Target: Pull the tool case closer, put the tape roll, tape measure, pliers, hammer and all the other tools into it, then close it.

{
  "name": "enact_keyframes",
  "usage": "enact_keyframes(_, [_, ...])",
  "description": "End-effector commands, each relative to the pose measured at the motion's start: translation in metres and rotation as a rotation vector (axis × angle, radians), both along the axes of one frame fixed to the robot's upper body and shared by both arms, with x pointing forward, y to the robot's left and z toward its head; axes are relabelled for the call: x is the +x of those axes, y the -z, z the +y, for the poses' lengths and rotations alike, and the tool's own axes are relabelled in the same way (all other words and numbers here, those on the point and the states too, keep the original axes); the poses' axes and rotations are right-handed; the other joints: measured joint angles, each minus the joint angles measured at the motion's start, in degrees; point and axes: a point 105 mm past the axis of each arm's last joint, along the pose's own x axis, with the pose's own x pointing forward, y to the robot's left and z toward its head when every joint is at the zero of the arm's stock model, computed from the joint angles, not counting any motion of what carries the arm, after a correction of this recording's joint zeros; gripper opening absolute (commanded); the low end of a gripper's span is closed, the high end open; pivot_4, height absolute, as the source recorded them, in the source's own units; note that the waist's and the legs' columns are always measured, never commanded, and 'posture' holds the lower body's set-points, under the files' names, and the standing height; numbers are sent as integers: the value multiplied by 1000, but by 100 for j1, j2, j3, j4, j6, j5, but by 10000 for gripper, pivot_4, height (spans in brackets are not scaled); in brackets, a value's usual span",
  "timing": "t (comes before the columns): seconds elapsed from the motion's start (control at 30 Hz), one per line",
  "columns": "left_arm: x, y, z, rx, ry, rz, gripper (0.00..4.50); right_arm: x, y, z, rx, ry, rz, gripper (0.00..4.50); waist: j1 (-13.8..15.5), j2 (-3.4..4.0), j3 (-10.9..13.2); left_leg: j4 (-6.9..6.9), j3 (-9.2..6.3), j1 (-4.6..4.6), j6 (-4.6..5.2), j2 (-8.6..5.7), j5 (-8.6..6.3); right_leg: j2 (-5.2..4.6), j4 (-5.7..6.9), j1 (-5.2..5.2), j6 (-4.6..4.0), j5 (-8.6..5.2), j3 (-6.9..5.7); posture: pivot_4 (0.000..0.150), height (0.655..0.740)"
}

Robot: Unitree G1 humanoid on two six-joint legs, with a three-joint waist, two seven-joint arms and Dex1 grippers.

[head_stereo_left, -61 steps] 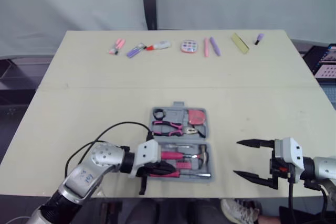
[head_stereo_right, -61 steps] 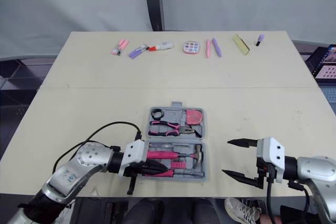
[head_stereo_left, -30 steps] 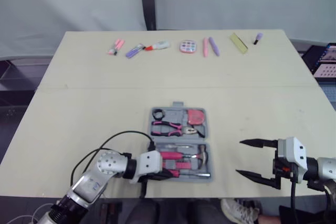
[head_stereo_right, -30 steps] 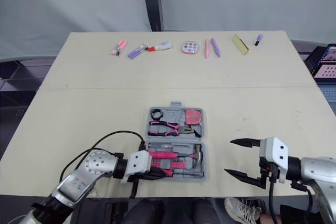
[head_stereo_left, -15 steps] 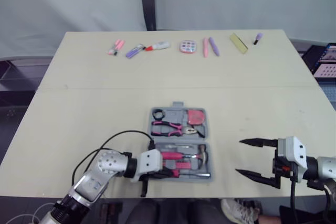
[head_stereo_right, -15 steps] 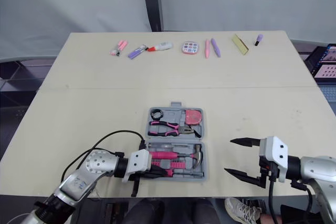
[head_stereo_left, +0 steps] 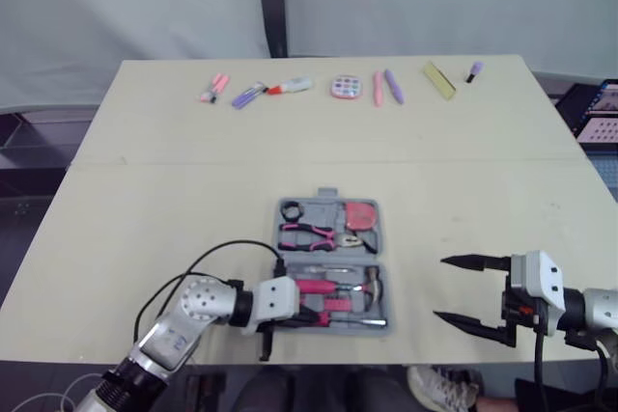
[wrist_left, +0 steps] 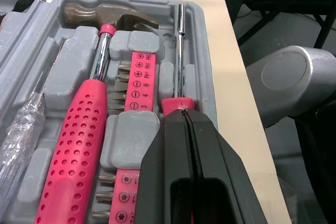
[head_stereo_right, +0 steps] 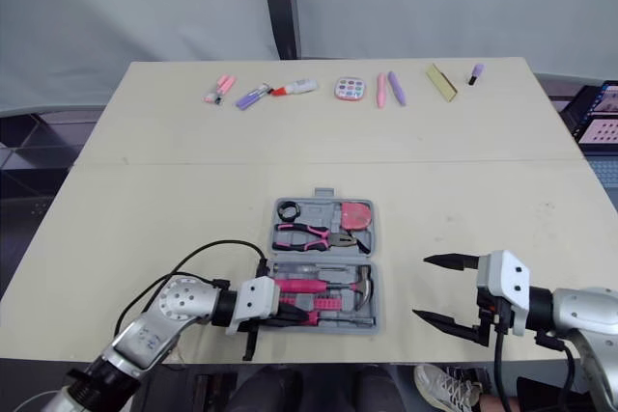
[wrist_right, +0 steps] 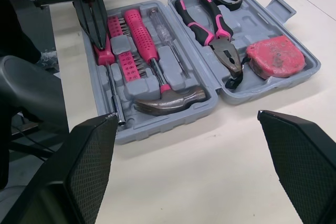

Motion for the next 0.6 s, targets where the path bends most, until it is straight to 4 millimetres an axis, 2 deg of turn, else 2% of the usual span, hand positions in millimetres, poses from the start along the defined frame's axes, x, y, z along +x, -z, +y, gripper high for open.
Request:
enact_keyframes(0.03, [-8, 28, 8, 94, -25, 82, 449, -1, -10, 0, -9, 2, -38, 45000, 0, 1, -9, 0, 0, 0, 0, 0, 0, 0, 0, 0, 0, 0, 0, 1500, 7400])
enact_keyframes(0.5, [-11, 38, 10, 109, -31, 124, 449, -1, -10, 1, -5, 7, -39, 45000, 1, 15, -28, -1, 0, 6, 3, 0, -2, -1, -2, 7, 0, 0, 1, 1500, 7400])
enact_keyframes(0.6, [-7, 28, 8, 61, -55, 125, 449, 0, -9, 2, -1, 6, -41, 45000, 0, 15, -28, -2, 0, 6, 3, 0, -2, -1, -2, 7, 0, 0, 2, 1500, 7400])
